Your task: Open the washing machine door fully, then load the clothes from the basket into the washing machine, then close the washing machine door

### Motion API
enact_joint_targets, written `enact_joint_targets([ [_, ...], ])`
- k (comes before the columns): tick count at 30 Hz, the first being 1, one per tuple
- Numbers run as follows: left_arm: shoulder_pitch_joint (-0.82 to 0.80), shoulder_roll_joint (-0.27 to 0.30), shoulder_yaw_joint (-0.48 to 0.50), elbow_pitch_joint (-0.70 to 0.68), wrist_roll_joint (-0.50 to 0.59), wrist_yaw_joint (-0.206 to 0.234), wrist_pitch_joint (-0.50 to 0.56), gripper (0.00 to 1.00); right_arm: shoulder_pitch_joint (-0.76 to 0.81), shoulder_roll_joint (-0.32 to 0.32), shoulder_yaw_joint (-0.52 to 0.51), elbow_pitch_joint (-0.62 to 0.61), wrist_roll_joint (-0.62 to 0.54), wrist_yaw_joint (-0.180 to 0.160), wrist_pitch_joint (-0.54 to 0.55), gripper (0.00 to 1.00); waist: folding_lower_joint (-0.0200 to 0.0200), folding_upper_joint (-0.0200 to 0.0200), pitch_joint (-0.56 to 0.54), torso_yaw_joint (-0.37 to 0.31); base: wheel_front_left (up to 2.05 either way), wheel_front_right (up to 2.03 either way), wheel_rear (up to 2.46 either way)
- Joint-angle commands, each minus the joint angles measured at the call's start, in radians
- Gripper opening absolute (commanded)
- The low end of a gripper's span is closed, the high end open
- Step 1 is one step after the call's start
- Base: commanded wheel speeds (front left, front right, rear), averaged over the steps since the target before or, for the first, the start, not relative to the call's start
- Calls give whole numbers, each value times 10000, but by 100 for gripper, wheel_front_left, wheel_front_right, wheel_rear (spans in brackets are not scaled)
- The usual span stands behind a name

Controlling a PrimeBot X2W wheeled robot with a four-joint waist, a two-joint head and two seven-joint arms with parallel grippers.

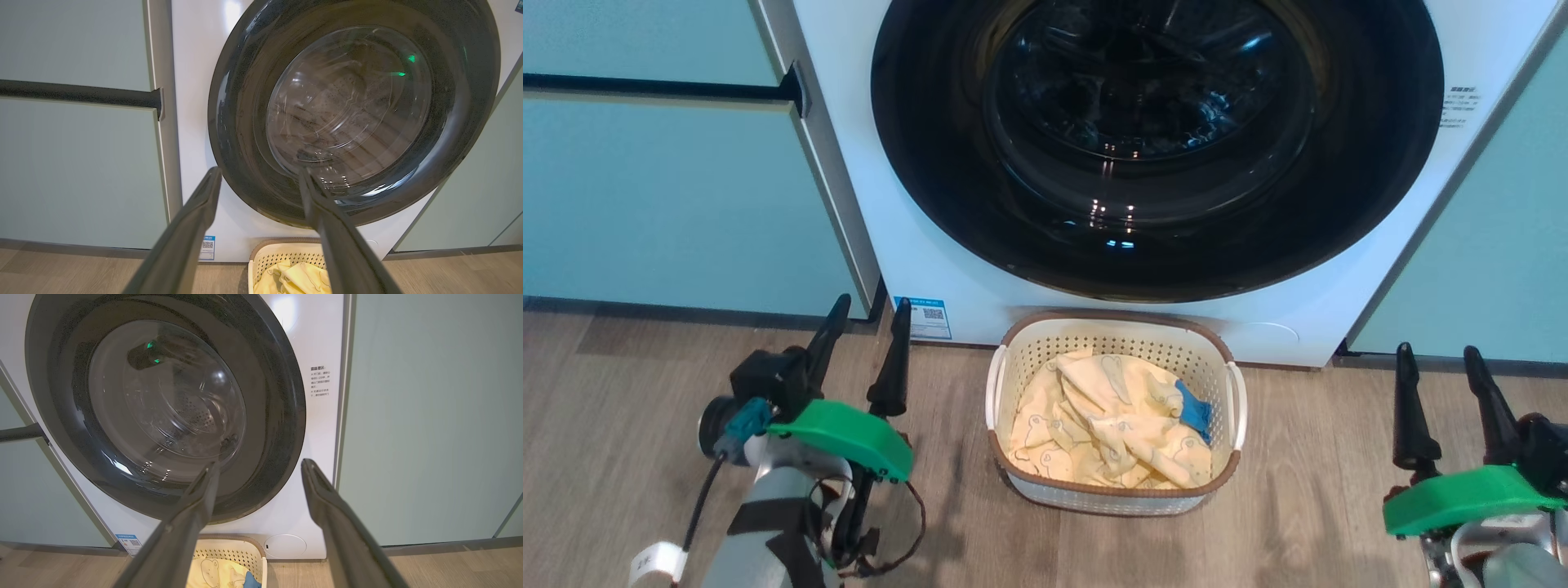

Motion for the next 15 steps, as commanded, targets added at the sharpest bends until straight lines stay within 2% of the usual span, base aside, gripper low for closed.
enact_joint_targets([
  [1, -474, 152, 323, -284, -50, -8, -105, 100, -442, -179, 242, -280, -51, 0, -120, 100, 1, 0, 11, 0, -5, 17, -12],
  [8, -488, 143, 264, -275, -152, -8, -105, 100, -465, -179, 303, -277, -46, 0, -120, 100, 1, 0, 54, -7, 1, 74, -75],
  [15, -508, 148, 242, -323, -206, -8, -105, 100, -492, -179, 372, -234, -30, 0, -120, 100, 1, 0, 107, -22, 62, 123, -185],
])
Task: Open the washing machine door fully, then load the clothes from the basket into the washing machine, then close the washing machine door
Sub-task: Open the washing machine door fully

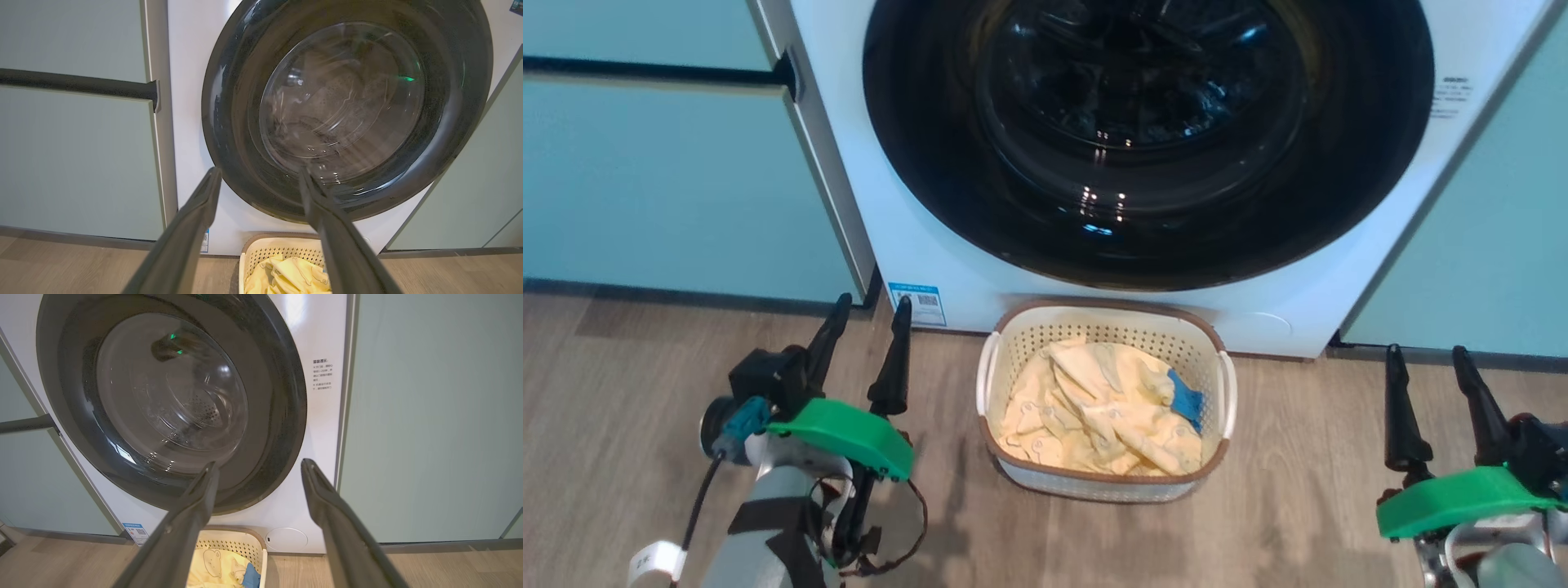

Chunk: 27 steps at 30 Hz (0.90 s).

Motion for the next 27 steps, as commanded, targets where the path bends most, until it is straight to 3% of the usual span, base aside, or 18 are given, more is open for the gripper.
enact_joint_targets([
  [1, -495, 146, 256, -326, -83, -8, -105, 100, -493, -181, 241, -255, -31, 0, -93, 100, 0, 0, 12, -3, 96, 150, -246],
  [19, -471, 193, 175, -451, -300, -8, -105, 100, -449, -181, 381, -230, 23, 0, -93, 100, 0, 0, -20, -129, 105, 140, -244],
  [27, -422, 189, 179, -338, -357, -8, -105, 100, -413, -181, 244, -279, -26, 0, -93, 100, 0, 0, -61, -152, 75, 77, -152],
])
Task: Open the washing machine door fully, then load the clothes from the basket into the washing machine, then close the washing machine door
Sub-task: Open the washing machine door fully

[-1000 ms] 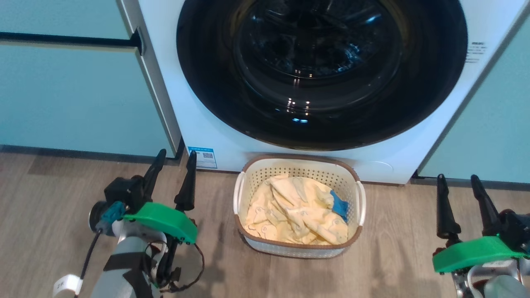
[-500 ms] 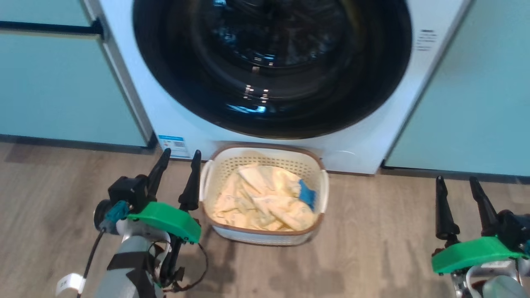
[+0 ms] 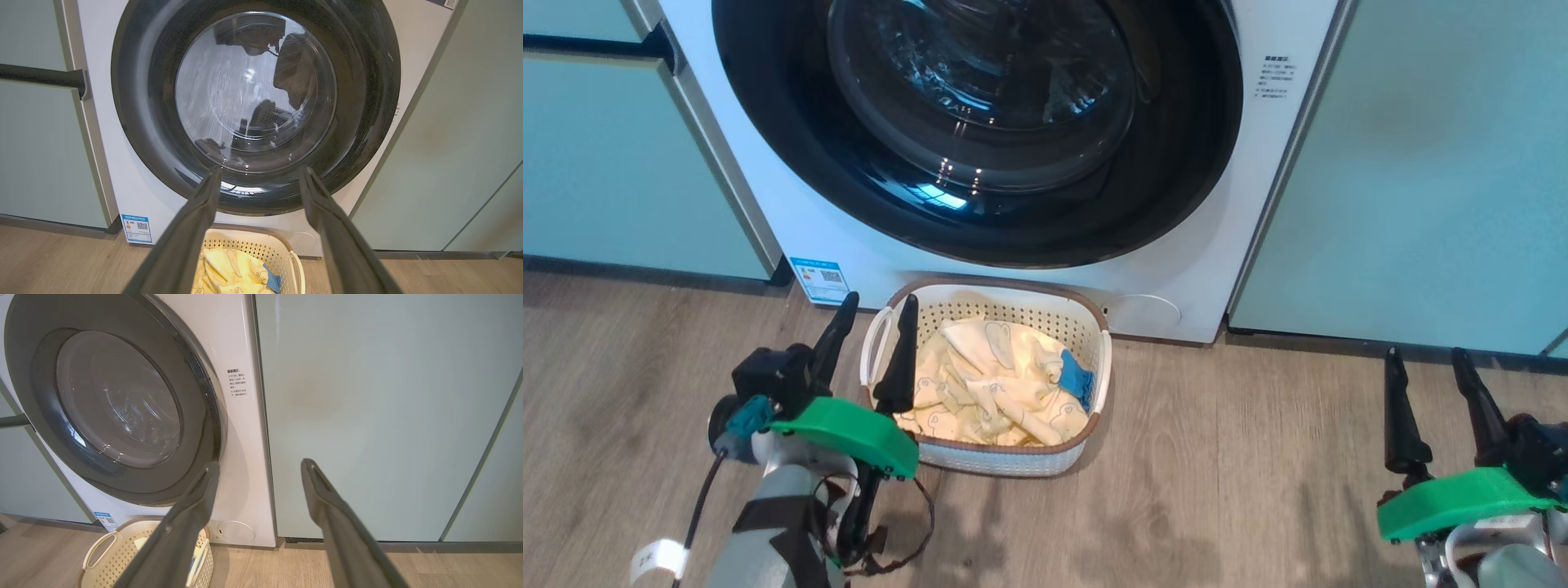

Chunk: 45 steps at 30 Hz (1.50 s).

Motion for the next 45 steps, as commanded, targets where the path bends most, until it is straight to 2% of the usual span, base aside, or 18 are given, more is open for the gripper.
enact_joint_targets([
  [1, -375, 200, 353, -285, -29, -8, -105, 100, -404, -83, 156, -352, -33, 0, -93, 100, -1, 0, -22, 3, 40, 40, -81],
  [23, -313, 148, 443, 103, -2, -8, -105, 100, -317, -83, 102, -371, -236, 0, -93, 100, -1, 0, -127, 25, 4, 4, -8],
  [24, -317, 147, 434, 119, 27, -8, -105, 100, -322, -83, 112, -360, -238, 0, -93, 96, -1, 0, -125, 30, 0, 0, 0],
  [25, -323, 145, 430, 134, 25, -8, -105, 100, -330, -83, 112, -334, -151, 0, -93, 50, -1, 0, -123, 37, 0, 0, 0],
  [27, -324, 143, 423, 169, 14, -8, -105, 100, -380, -83, 119, -288, -46, 0, -93, 0, -1, 0, -107, 52, 0, 0, 0],
  [33, -391, 135, 366, 212, 30, -8, -105, 100, -817, -83, -168, -30, 1316, 0, -93, 0, -1, 0, 156, 141, 0, 0, 0],
  [39, -527, 130, 337, 222, 54, -8, -105, 100, -1681, -83, -535, 538, 3657, 0, -93, 0, -1, 0, 534, 295, 0, 0, 0],
  [45, -628, 122, 311, 238, 48, -8, -105, 100, -2789, -127, -512, 1352, 7400, 0, -93, 0, -1, 0, 886, 524, 0, 0, 0],
])
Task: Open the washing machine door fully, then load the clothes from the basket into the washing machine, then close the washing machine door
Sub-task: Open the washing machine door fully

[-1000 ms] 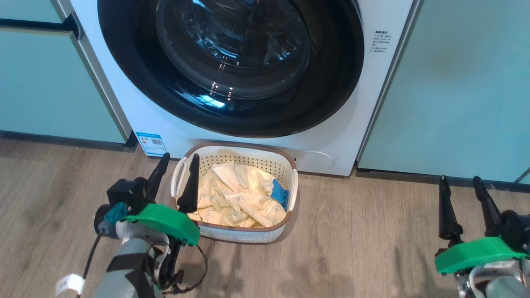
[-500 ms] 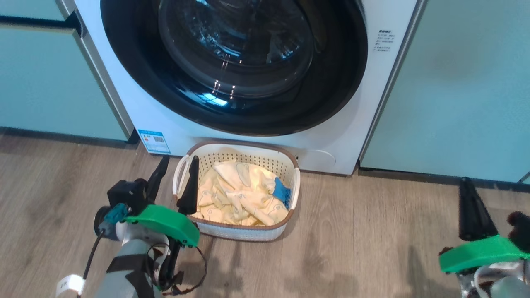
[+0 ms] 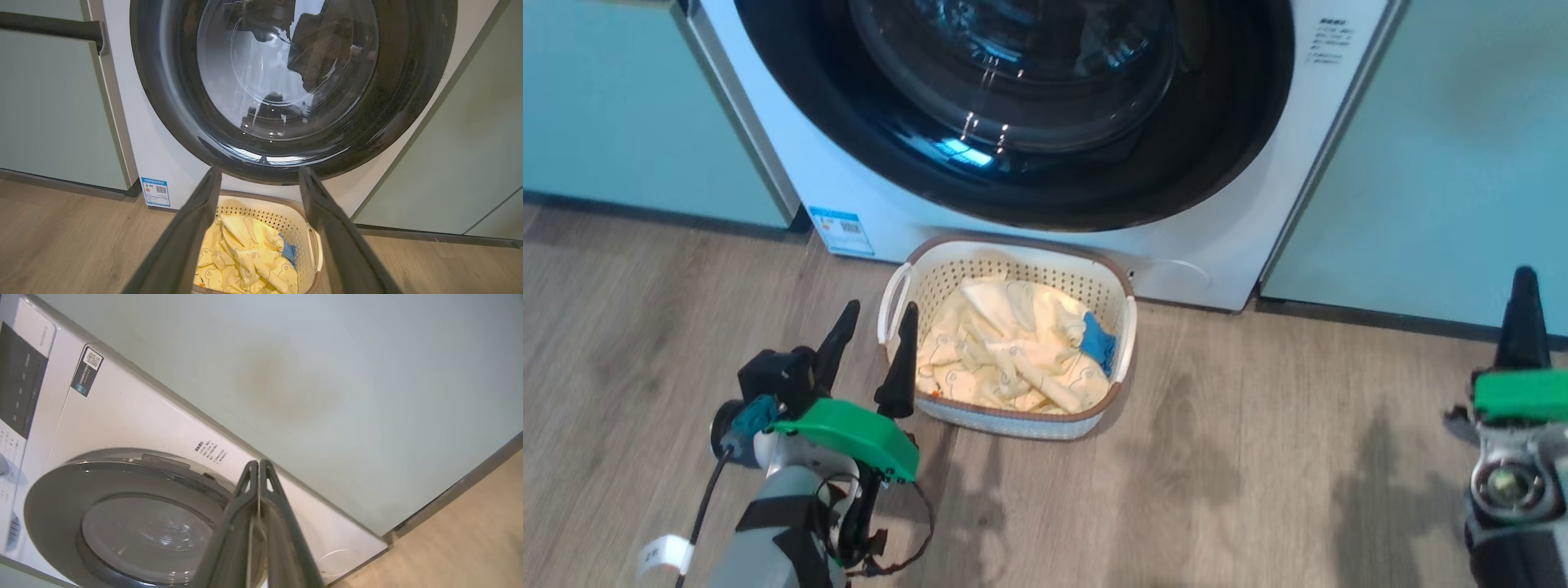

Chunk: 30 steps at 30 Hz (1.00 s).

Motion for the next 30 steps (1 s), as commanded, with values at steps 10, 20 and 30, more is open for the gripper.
enact_joint_targets([
  [10, -622, 132, 23, -310, -248, -8, -88, 100, -2414, -1381, 933, 416, 4694, 0, 1180, 0, -1, 0, 723, 507, 0, 0, 0],
  [20, -1011, 130, -247, -396, -546, -8, -88, 100, -4363, -2337, 976, 863, 6936, 0, 3967, 0, -1, 0, 1704, 1066, 0, 0, 0],
  [30, -1386, 130, -460, -379, -670, -8, -88, 100, -5933, -2737, 1032, 1501, 7348, 0, 5515, 0, -1, 0, 2270, 1473, 0, 0, 0],
])
